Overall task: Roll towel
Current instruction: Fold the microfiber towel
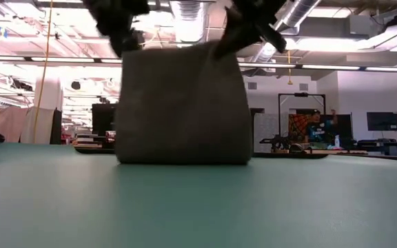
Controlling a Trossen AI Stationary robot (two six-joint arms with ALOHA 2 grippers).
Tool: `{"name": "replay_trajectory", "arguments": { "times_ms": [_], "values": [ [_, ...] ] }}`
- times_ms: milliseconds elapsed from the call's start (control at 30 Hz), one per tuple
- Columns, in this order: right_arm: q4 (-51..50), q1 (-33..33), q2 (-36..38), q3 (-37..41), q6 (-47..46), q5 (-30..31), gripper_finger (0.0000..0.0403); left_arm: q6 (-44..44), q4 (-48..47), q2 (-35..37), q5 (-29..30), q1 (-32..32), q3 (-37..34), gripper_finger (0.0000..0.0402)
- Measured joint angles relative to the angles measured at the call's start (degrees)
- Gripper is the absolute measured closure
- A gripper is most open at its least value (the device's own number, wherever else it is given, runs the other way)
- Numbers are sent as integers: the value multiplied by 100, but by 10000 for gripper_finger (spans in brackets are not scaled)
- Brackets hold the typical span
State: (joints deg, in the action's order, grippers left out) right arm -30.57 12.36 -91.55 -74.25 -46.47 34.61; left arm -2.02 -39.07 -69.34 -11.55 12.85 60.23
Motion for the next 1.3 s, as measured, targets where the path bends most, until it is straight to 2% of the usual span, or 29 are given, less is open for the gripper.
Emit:
{"name": "replay_trajectory", "arguments": {
  "times_ms": [167,300,467,600,667,733,800,933,1033,1133,1233,1300],
  "values": [
    [-66,317,-462,72,-129,-304,383,736,776,-3,17,-606,-1058,400],
    [92,586,-835,67,22,-701,356,856,914,-4,-287,-962,-1368,376],
    [283,832,-1177,69,279,-1347,296,845,885,-2,-696,-1421,-1373,309],
    [282,1012,-1228,69,267,-1523,230,1075,857,-6,-1422,-1794,-1373,242],
    [245,1126,-1207,69,199,-1519,199,1363,860,-9,-1541,-2020,-1373,210],
    [199,1237,-1197,69,135,-1515,176,1464,869,-9,-1272,-2224,-1373,187],
    [155,1347,-1195,69,86,-1488,162,1433,939,-23,-668,-2407,-1373,174],
    [159,1488,-1195,69,81,-1169,160,1489,853,-117,247,-2580,-1398,171],
    [211,1465,-1195,69,86,-965,166,2039,1123,23,777,-2536,-1650,178],
    [287,1317,-1193,67,84,-940,169,2315,1610,330,882,-2257,-1886,187],
    [423,1136,-1193,67,84,-945,169,2295,1688,521,810,-1588,-1954,196],
    [447,1026,-1181,47,128,-1026,169,2037,1716,610,411,-955,-1955,200]
  ]
}}
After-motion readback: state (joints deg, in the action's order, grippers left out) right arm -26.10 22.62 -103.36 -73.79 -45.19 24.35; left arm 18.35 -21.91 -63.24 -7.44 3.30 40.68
